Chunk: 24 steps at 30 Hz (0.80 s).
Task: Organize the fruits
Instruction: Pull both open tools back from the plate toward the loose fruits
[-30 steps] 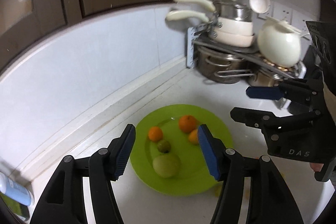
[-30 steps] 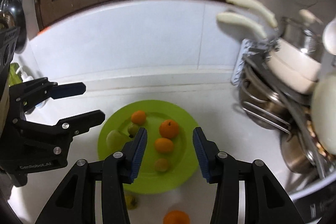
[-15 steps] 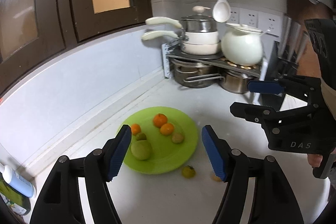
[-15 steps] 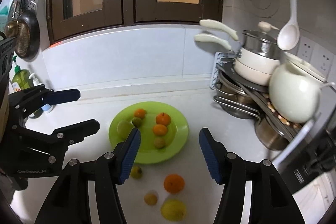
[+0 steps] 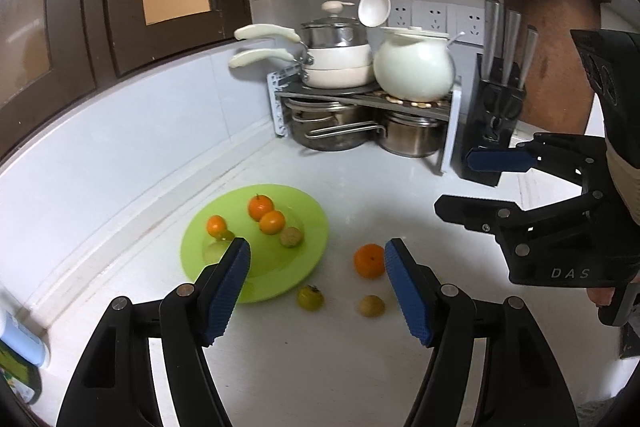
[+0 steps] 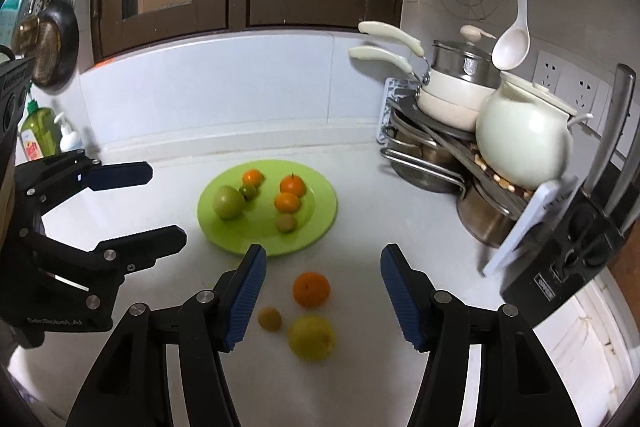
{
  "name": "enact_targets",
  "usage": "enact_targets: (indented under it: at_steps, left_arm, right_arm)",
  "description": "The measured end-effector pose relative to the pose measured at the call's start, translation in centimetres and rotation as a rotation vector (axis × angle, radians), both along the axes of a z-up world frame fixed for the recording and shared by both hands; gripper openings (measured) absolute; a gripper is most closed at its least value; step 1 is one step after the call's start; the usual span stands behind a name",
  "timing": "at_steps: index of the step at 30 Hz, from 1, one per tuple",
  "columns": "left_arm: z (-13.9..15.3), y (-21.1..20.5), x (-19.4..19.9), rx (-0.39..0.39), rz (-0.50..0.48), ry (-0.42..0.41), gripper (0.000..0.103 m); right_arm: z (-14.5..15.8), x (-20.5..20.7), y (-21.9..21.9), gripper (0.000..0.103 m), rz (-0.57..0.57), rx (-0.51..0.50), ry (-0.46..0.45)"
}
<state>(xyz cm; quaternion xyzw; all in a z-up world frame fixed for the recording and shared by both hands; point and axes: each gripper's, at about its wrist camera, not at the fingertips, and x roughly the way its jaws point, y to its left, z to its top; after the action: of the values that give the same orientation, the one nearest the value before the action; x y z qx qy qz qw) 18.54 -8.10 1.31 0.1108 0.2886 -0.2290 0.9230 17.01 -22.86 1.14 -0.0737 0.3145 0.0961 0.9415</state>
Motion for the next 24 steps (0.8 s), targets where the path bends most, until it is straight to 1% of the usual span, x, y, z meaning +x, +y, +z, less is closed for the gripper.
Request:
enact_targets:
  at_steps: [7, 11, 15, 19, 24]
  left_arm:
    - [-1.2, -0.6, -1.0, 0.016, -0.027, -0.025, 0.069]
    - [-2.5, -0.7, -0.9, 0.017, -0.042, -0.016, 0.069]
    - [-4.0, -0.6, -0.4, 0.026, -0.057, 0.006, 0.069]
    - [-5.6, -0.9, 0.1, 0.053, -0.091, 0.021, 0.069]
    - [-7.3, -1.5, 0.5, 0.102, -0.153, 0.036, 0.069]
  right_arm:
    - [-1.6, -0.8, -0.5, 0.06, 0.004, -0.013, 0.029]
    - [-2.9, -0.7, -0.6, 0.06, 0.006, -0.017, 0.06]
    - [-4.4, -0.4, -0.6, 0.06, -0.003, -0.052, 0.091]
    - [-6.1, -0.2, 0.0, 0.06, 0.006, -0.112, 0.11]
    - [-8.1, 0.4, 0.3, 0.06, 0.041, -0.116, 0.163]
